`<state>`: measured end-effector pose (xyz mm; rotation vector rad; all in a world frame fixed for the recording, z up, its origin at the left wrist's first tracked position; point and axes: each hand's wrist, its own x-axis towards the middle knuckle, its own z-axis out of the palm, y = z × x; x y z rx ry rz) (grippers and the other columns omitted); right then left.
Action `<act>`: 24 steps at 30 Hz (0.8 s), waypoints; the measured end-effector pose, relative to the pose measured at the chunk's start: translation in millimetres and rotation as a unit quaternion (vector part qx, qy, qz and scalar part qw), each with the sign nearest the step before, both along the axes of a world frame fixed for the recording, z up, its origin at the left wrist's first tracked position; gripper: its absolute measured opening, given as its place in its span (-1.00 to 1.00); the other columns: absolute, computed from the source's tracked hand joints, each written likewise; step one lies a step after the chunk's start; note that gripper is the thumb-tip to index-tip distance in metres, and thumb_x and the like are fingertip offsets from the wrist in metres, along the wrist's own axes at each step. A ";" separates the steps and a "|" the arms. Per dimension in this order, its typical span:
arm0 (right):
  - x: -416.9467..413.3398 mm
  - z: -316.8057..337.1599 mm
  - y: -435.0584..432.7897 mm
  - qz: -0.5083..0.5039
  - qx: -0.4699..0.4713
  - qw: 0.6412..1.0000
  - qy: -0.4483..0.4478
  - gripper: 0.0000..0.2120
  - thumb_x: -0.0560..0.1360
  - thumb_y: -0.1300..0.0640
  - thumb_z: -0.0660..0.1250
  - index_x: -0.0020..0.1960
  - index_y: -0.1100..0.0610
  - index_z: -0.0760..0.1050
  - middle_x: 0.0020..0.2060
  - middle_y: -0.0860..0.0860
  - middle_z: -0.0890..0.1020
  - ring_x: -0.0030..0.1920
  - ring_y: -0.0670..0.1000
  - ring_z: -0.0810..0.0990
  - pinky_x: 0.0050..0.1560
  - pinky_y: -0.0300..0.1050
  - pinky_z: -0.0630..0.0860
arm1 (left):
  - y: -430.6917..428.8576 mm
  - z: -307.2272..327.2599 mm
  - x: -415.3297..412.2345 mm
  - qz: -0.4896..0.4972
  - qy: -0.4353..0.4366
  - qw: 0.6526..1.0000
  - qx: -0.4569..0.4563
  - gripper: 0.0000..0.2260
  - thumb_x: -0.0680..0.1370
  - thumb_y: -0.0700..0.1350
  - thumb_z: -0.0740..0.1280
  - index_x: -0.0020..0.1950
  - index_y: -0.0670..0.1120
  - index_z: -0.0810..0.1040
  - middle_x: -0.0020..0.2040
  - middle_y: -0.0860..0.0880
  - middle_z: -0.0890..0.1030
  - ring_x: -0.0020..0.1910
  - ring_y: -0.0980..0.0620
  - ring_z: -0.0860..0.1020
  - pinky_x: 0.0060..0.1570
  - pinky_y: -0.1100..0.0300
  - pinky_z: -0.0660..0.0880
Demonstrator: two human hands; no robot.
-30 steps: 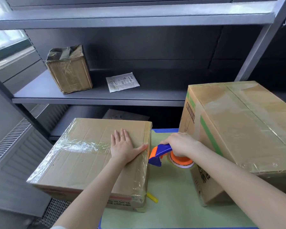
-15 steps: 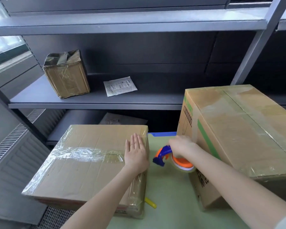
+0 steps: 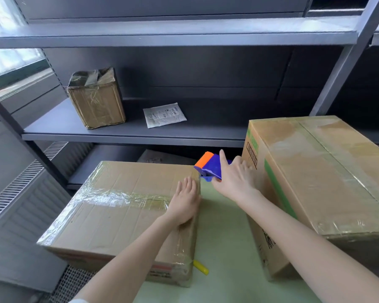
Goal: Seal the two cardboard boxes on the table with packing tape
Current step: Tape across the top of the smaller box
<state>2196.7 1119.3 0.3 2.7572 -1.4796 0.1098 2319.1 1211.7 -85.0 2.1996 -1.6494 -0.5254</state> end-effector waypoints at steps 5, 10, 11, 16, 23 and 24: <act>29.1 -4.5 26.4 0.040 -0.062 0.993 -0.088 -0.37 0.58 -0.13 0.05 0.53 0.13 -0.04 0.06 0.17 0.43 0.02 0.16 0.39 0.00 -0.01 0.28 | 26.1 6.1 53.0 0.114 0.041 0.992 -0.028 -0.53 0.64 -0.25 0.01 0.52 -0.25 -0.07 0.55 -0.15 -0.06 0.52 -0.06 -0.14 0.43 0.17 -0.24; 59.5 -18.2 65.9 0.107 -0.148 0.976 -0.121 -0.31 0.44 -0.12 0.37 0.43 0.21 0.28 -0.11 0.14 0.54 -0.12 0.13 0.50 -0.09 -0.04 0.43 | 51.3 2.1 79.6 0.253 -0.065 0.959 0.108 -0.23 0.57 0.29 -0.05 0.52 -0.26 -0.14 0.55 -0.17 -0.09 0.52 -0.11 -0.15 0.42 -0.10 -0.24; 65.2 -21.4 72.5 0.111 -0.174 0.970 -0.127 -0.31 0.35 -0.11 0.46 0.36 0.21 0.39 -0.18 0.13 0.56 -0.19 0.11 0.53 -0.15 -0.07 0.46 | 50.0 1.6 74.8 0.263 -0.053 0.956 0.120 -0.20 0.55 0.32 -0.07 0.52 -0.26 -0.16 0.55 -0.18 -0.12 0.52 -0.12 -0.17 0.42 -0.13 -0.24; 83.4 -35.2 79.9 0.104 -0.223 0.957 -0.154 -0.37 0.20 -0.08 0.57 0.16 0.22 0.56 -0.29 0.09 0.54 -0.31 0.10 0.51 -0.29 -0.11 0.46 | 38.2 -9.5 43.9 0.164 -0.095 0.981 0.045 -0.46 0.64 0.01 -0.05 0.53 -0.21 -0.10 0.55 -0.15 -0.07 0.53 -0.08 -0.13 0.47 0.05 -0.12; 92.6 -78.8 86.2 0.077 -0.195 0.961 -0.178 -0.32 0.09 0.06 0.63 0.09 0.21 0.41 -0.27 0.11 0.50 -0.28 0.16 0.50 -0.14 -0.02 0.28 | 78.0 -9.4 117.7 0.174 -0.049 0.983 -0.015 -0.47 0.56 0.02 0.24 0.48 -0.10 0.20 0.50 -0.05 0.23 0.44 -0.04 0.24 0.37 0.10 0.20; 93.5 -84.2 86.3 0.073 -0.203 0.960 -0.179 -0.31 0.10 0.07 0.63 0.09 0.20 0.37 -0.27 0.12 0.50 -0.28 0.16 0.50 -0.12 -0.02 0.26 | 81.5 -11.6 127.8 0.197 -0.068 0.978 0.017 -0.34 0.53 0.18 0.25 0.49 -0.16 0.17 0.51 -0.11 0.18 0.48 -0.06 0.15 0.43 0.06 0.10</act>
